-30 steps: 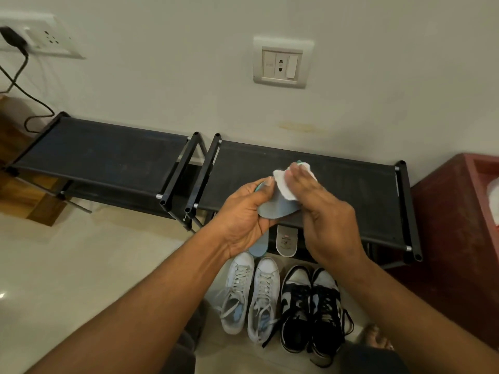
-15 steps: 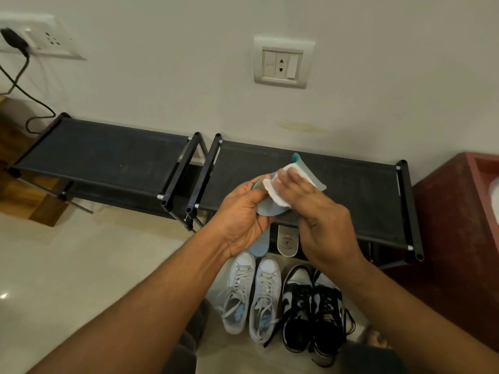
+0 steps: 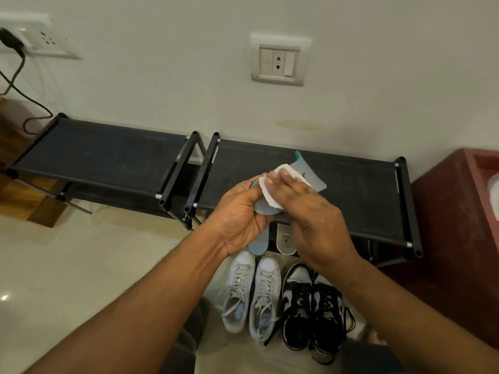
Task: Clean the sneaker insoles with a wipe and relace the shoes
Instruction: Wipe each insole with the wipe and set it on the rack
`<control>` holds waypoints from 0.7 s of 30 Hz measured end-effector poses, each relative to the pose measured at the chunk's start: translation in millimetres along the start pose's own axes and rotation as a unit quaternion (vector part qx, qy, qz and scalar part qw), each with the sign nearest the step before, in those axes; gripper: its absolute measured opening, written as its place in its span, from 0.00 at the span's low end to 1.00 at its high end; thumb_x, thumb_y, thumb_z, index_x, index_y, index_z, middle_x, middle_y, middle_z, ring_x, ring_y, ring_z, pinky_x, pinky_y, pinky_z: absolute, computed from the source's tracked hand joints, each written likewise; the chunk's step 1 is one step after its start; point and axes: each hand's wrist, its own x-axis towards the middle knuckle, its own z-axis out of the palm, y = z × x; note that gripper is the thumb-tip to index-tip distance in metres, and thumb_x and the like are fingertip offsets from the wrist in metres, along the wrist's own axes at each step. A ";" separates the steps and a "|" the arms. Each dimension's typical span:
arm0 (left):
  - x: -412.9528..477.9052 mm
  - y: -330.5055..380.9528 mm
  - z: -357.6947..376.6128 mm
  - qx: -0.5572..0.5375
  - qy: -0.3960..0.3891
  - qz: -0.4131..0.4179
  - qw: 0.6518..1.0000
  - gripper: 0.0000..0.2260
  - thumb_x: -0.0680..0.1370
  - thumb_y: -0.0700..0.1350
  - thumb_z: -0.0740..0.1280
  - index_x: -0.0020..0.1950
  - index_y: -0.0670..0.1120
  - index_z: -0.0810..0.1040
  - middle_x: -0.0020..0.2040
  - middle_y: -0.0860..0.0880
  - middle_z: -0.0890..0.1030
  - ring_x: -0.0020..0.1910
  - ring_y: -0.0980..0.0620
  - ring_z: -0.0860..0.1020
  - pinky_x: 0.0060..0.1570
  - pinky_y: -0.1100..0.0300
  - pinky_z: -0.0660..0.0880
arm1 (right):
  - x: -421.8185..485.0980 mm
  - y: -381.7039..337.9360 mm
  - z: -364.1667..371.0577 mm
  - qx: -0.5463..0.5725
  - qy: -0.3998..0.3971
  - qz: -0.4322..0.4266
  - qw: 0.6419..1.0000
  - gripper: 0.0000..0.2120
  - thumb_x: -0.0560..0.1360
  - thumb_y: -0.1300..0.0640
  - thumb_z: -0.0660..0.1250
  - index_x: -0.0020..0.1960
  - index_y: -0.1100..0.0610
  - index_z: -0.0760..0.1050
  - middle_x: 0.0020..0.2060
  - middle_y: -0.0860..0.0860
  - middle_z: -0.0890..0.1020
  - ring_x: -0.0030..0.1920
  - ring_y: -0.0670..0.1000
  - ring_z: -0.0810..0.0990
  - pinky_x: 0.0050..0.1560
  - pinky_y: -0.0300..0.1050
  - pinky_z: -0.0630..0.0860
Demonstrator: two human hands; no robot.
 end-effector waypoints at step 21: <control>-1.8 9.3 -4.7 -0.053 -0.034 -0.076 0.995 0.26 0.82 0.54 0.66 0.70 0.35 0.79 0.66 0.37 0.81 0.64 0.42 0.80 0.73 0.49 0.71 | 2.4 17.2 -14.0 -0.077 -0.043 -0.098 0.991 0.27 0.78 0.75 0.66 0.76 0.62 0.72 0.76 0.55 0.72 0.80 0.52 0.66 0.79 0.54 0.66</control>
